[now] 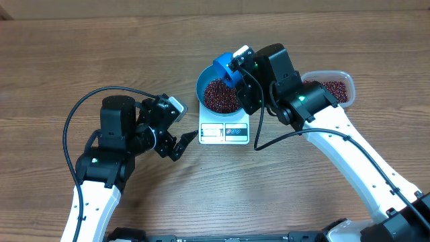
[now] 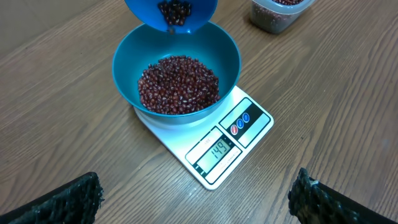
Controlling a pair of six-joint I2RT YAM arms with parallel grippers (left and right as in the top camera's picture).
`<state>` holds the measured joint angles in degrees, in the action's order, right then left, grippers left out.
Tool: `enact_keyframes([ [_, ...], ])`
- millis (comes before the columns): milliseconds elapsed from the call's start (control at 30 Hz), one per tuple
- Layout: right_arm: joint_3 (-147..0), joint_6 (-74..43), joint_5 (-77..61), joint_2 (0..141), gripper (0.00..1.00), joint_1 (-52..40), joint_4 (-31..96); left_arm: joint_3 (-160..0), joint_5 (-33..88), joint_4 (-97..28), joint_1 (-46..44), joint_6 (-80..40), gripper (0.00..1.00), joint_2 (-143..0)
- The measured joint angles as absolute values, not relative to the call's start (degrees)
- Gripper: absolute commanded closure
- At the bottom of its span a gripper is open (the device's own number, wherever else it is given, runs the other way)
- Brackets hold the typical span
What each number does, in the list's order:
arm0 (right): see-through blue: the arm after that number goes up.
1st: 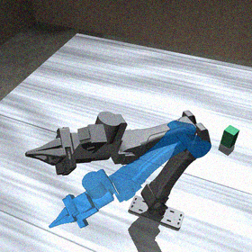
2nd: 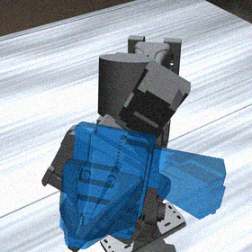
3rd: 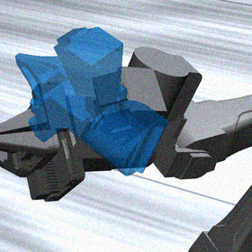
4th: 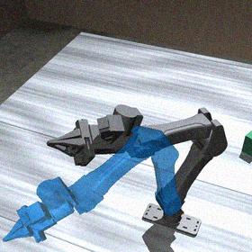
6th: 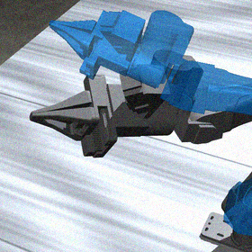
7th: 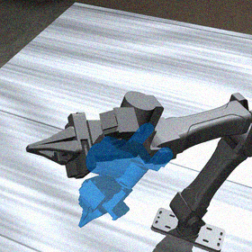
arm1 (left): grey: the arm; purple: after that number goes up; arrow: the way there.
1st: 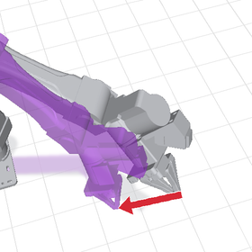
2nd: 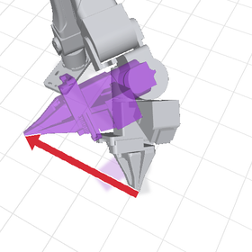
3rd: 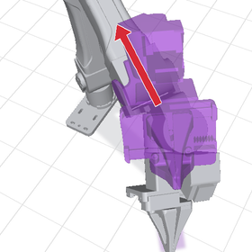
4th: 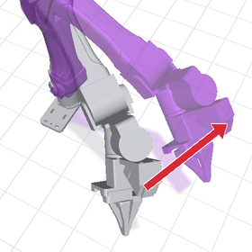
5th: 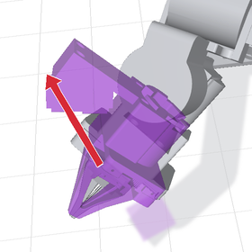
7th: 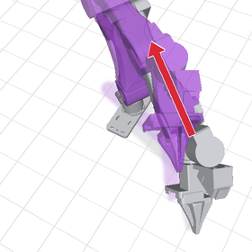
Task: Scoop item into bowl and weigh 150g on scale
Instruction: 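Tip the blue scoop with the right gripper to trickle beans into the bowl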
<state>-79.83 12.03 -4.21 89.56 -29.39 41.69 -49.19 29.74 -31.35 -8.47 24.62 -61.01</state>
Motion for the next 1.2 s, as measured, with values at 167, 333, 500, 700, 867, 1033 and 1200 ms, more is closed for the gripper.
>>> enact_keyframes([
  [167,-79.8,12.0,-4.2,89.6,0.96,-29.4,41.6,-49.2,29.7,-31.4,-8.5,24.6,0.01,-61.0],
  [333,-79.8,12.1,-4.2,89.6,0.96,-29.4,41.6,-49.2,29.7,-31.4,-8.5,24.6,0.0,-61.0],
  [500,-79.8,12.0,-4.2,89.6,0.96,-29.4,41.6,-49.2,29.7,-31.4,-8.5,24.6,0.0,-61.0],
  [700,-79.8,12.1,-4.2,89.6,0.96,-29.4,41.6,-49.2,29.7,-31.4,-8.5,24.6,0.0,-61.0],
  [867,-79.8,12.0,-4.2,89.6,0.96,-29.4,41.6,-49.2,29.7,-31.4,-8.5,24.6,0.0,-61.0],
  [1033,-79.8,12.0,-4.2,89.6,0.96,-29.4,43.0,-49.2,29.7,-31.4,-8.5,24.6,0.0,-61.0],
  [1200,-79.8,12.0,-4.2,89.6,0.96,-29.4,42.7,-49.2,29.7,-31.4,-8.5,24.6,0.01,-61.0],
])
